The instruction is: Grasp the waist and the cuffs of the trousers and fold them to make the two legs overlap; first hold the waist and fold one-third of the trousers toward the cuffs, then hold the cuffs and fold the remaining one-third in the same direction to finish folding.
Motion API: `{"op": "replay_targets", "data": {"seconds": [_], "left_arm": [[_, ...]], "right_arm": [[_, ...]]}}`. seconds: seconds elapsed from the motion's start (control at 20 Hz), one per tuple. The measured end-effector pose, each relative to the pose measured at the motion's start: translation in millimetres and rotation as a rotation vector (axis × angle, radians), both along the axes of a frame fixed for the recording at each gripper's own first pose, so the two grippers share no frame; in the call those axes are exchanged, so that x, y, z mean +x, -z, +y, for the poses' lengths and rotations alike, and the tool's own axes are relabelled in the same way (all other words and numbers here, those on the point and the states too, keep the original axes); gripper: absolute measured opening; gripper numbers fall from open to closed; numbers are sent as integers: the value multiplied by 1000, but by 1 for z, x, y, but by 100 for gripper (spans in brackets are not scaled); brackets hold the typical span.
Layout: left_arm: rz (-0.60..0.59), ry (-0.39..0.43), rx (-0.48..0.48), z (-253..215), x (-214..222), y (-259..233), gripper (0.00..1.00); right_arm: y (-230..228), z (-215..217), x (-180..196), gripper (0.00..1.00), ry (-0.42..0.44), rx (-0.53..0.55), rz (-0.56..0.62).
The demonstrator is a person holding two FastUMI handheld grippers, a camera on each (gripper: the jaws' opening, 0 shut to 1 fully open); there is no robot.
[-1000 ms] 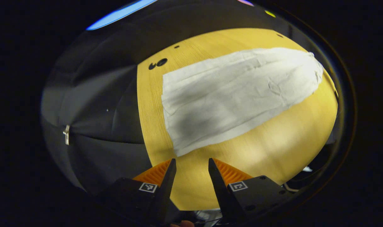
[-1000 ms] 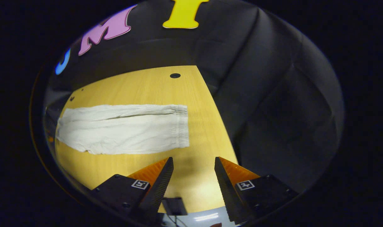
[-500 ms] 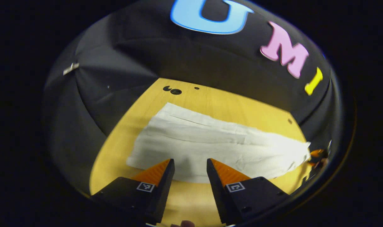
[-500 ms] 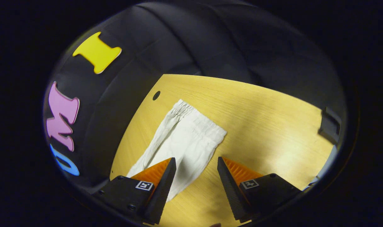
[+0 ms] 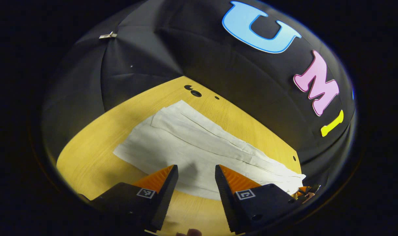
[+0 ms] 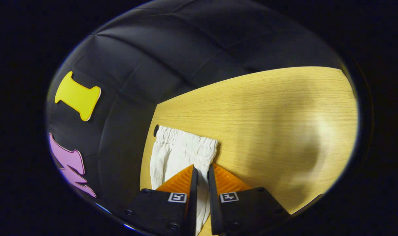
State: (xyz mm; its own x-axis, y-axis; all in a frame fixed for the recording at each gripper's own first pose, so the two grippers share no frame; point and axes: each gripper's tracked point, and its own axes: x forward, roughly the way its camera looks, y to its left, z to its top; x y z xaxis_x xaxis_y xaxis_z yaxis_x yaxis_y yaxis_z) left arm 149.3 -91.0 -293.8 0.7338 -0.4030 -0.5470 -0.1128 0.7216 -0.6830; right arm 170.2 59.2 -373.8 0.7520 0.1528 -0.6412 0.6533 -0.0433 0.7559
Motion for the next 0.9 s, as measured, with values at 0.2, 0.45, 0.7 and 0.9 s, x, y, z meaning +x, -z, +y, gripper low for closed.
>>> {"op": "replay_targets", "data": {"seconds": [0.2, 0.45, 0.7, 0.9], "left_arm": [[12, 23, -5, -13, -4, 14, 74], [17, 23, -32, -17, 4, 20, 74], [16, 49, -37, -23, -2, 21, 74], [12, 68, -43, -28, -7, 20, 74]], "right_arm": [[-21, -16, 0, 8, -42, -159, -81], [-44, -50, -6, 8, -32, -294, -133], [-86, -79, 2, 8, -105, -445, -198], [-135, -63, 23, 8, -203, -542, -311]]}}
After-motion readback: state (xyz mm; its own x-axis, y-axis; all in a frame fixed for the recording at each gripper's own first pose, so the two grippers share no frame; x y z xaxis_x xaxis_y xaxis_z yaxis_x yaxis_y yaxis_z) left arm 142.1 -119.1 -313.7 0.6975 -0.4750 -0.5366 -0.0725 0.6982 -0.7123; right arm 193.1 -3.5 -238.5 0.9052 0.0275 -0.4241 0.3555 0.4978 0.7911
